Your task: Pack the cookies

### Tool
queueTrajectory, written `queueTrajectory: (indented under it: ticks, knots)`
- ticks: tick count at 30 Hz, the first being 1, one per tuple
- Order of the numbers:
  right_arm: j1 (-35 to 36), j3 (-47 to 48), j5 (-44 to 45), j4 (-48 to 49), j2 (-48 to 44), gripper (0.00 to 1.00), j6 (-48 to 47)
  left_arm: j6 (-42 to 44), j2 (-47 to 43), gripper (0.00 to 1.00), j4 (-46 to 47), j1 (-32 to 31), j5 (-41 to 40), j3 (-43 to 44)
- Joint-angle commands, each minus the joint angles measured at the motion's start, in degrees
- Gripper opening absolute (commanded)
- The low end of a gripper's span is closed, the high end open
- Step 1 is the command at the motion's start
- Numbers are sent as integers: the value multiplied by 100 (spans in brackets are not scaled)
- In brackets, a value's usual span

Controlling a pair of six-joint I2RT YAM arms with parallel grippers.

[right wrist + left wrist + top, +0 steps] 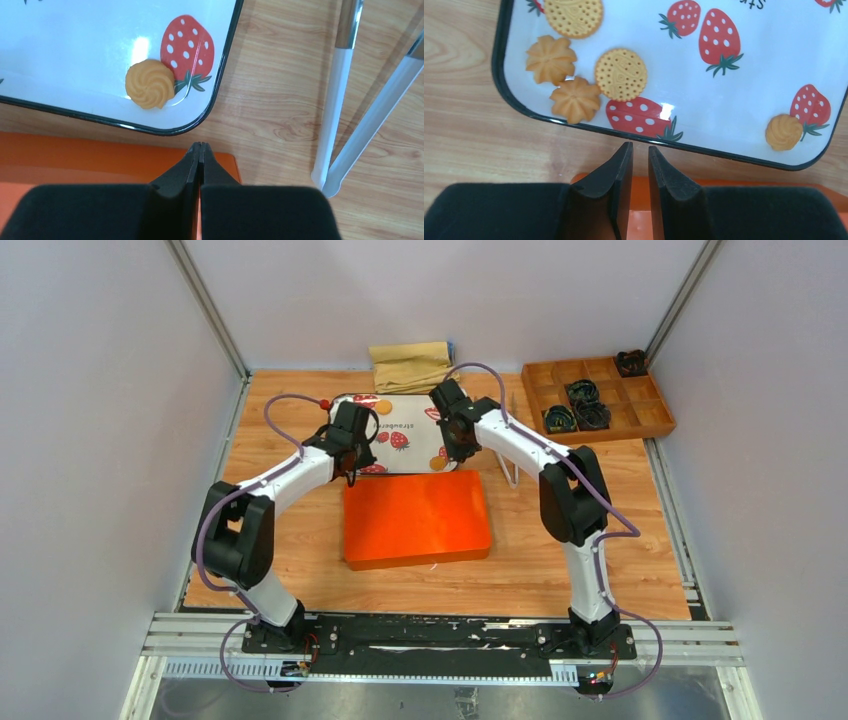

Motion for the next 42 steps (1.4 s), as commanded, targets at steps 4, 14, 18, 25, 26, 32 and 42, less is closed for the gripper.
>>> queueTrajectory:
  ticks: [4, 14, 18, 25, 26, 32, 42]
  knots:
    - [-66, -622, -498, 27, -176, 0, -30, 134, 151, 24, 561, -63, 560, -403]
    - [-57, -1912, -752, 379, -799, 0, 62, 170, 143, 24, 609, -80, 672, -989]
    - [-62, -1958, -678, 422, -830, 0, 40, 120, -37, 24, 605, -80, 646, -1207]
    - [-62, -1441, -246, 471, -900, 0, -218, 239, -343, 23, 277, -80, 363, -888]
    - [-72, -1220, -233, 439, -815, 0, -276, 233, -417, 23, 261, -80, 374, -804]
    - [-96, 327, -380, 105, 156, 0, -346, 262, -1030, 24, -32, -98, 326, -243]
    - [-186, 1573, -502, -65, 1376, 0, -209, 506, -2764, 27, -308, -185, 420, -365]
